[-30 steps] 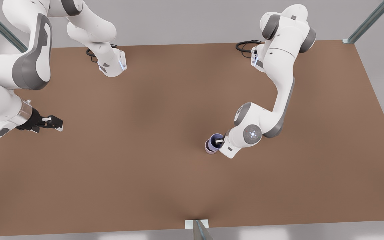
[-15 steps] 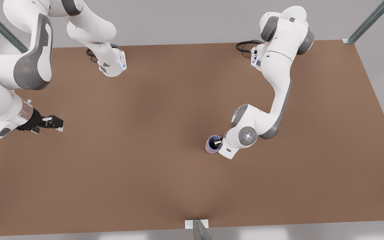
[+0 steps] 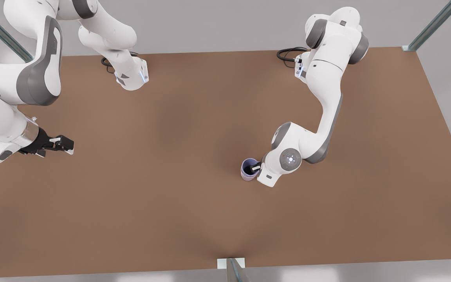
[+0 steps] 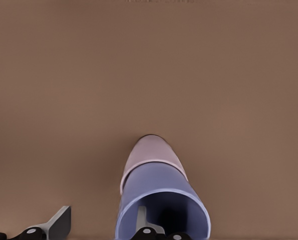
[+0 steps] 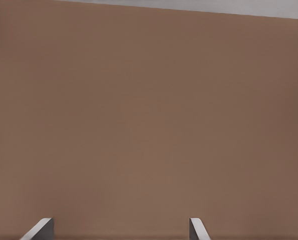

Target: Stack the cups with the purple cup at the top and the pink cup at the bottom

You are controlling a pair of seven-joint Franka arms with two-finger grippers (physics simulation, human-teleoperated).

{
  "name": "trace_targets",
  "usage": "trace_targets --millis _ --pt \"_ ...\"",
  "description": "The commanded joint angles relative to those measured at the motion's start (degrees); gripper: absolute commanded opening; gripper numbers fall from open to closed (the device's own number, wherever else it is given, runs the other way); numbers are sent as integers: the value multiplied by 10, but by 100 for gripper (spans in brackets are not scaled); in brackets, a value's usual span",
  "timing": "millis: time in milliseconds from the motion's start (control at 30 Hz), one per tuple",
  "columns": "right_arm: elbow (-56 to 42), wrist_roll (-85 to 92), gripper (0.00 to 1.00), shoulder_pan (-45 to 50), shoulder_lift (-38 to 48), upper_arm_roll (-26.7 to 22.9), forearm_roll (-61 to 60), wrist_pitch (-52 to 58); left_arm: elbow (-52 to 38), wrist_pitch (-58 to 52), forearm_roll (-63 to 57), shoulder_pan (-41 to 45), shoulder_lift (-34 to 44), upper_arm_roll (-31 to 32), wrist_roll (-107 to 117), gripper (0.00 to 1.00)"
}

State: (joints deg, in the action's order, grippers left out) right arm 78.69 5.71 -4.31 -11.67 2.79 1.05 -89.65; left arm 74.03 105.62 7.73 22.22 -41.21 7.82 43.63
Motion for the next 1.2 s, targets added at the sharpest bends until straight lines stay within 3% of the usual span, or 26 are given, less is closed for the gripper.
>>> trace_targets --millis 0,367,500,533,567,600,633,733,900,1000,1167 --pt "0 4 100 -1 1 0 -1 0 0 -1 -1 0 1 0 22 73" --pt "0 4 100 0 2 0 0 -7 -4 -16 1 3 17 0 30 73" --pt "0 4 100 0 2 0 0 -7 -70 -103 -31 -2 31 -10 -6 76" --pt "0 4 100 0 2 0 3 -7 -69 -121 -40 -6 43 -24 -70 80" --pt "0 4 100 0 2 0 3 -7 -69 -130 -41 -5 57 -59 -135 93" --pt "0 4 100 0 2 0 3 -7 -67 -131 -42 -5 68 -93 -187 100" --pt "0 4 100 0 2 0 3 -7 -64 -142 -42 -5 85 -142 -282 100" --pt "0 4 100 0 2 0 3 -7 -62 -186 -39 -5 119 -214 -453 100" --pt "0 4 100 0 1 0 3 -8 -19 -183 -107 -167 232 -60 -607 100" --pt "0 4 100 0 1 0 3 -8 8 -182 -107 -175 270 -41 -609 100" --pt "0 4 100 0 1 0 3 -8 55 -137 -107 -174 270 -39 -602 100"
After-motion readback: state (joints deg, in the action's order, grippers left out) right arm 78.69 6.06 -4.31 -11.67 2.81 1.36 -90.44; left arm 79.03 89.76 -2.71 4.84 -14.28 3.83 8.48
